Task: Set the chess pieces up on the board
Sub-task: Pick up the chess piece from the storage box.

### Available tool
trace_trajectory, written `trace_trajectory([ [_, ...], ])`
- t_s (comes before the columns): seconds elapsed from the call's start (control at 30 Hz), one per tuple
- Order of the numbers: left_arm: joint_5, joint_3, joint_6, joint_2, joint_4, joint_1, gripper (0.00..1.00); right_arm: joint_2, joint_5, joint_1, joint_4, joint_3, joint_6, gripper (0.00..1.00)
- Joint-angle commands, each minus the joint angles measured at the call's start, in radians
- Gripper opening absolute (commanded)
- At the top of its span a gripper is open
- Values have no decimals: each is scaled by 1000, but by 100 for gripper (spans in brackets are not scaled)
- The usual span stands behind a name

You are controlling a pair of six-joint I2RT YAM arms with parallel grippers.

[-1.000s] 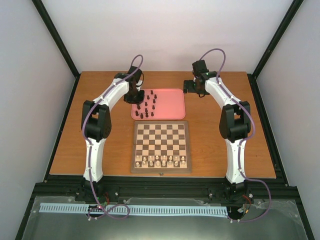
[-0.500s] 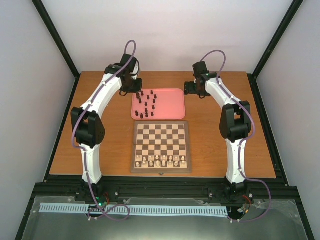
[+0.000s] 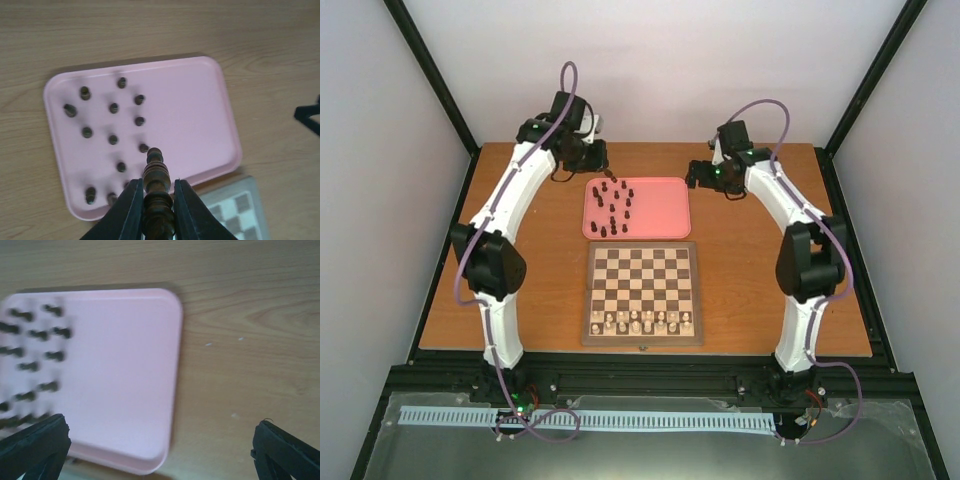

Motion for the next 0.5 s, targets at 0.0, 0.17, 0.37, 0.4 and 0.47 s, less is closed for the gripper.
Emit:
trace_trajectory([
  [0.0,200,-29,-85,-131,48,-8,1,-179,-283,-12,96,-118,51,99],
  [0.17,370,-152,-162,-261,133,-8,1,-310,-526,-11,164,-224,84,97],
  [0.37,564,-210,-236,-369,188,-8,1,-440,-725,-24,295,-347,190,94],
  [0.4,605,-232,-261,-389,221,-7,1,-459,-773,-37,327,-366,214,94],
  [0.47,674,-277,-319,-421,307,-5,1,-497,-847,-40,377,-398,245,93],
])
